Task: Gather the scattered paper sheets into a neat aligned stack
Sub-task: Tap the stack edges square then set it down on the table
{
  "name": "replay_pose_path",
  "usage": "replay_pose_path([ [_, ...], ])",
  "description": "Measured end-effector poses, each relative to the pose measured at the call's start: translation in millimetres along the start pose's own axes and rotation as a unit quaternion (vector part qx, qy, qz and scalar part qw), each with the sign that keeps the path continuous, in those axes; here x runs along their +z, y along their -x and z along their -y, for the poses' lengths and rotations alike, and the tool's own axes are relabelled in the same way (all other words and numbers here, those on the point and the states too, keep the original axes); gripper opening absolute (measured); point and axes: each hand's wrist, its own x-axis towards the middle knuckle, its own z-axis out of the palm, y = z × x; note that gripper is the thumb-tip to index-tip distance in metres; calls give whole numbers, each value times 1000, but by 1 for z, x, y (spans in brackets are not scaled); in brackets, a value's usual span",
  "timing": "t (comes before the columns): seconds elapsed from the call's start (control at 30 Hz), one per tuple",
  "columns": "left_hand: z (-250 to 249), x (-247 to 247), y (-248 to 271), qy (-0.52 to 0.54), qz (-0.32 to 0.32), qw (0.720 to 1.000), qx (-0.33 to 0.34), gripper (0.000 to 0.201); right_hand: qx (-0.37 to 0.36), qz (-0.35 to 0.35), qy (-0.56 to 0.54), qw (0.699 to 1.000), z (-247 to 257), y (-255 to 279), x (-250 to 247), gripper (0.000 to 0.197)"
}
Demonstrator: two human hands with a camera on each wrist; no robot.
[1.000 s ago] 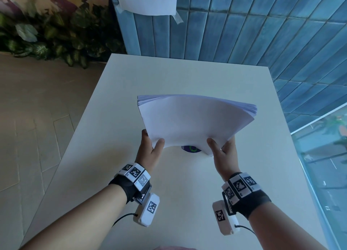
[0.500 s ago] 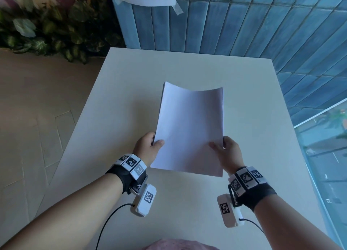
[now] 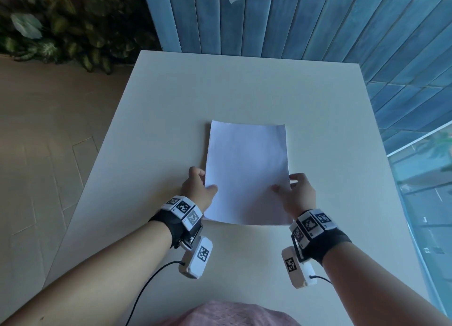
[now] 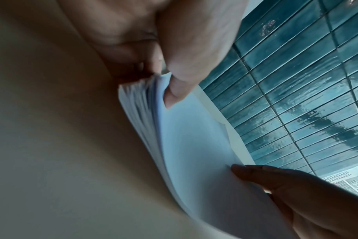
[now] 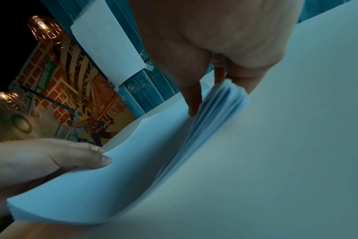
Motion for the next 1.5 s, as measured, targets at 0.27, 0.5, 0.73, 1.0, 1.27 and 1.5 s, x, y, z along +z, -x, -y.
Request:
replay_pose_path([
  [0.27, -3, 3, 0, -22, -31, 999, 35, 28, -25, 10, 33, 999, 1, 2, -1, 47],
  [0.5, 6, -4, 1, -6, 29, 999, 20, 87, -20, 91, 89, 992, -1, 7, -5, 88],
  [0.73, 6, -15, 2, -172, 173, 970, 24, 127, -48, 198, 179, 962, 3, 25, -13, 120],
  [1.0, 14, -7, 20, -244, 124, 962, 20, 86, -33, 184, 250, 950, 0, 39, -8, 123],
  [1.27, 22, -11, 27, -226, 72, 967, 88, 32, -86, 151, 263, 949, -14, 22, -7, 81],
  [1.5, 21, -15, 34, -197, 77, 972, 104, 34, -110, 135, 250, 952, -17, 20, -11, 69],
])
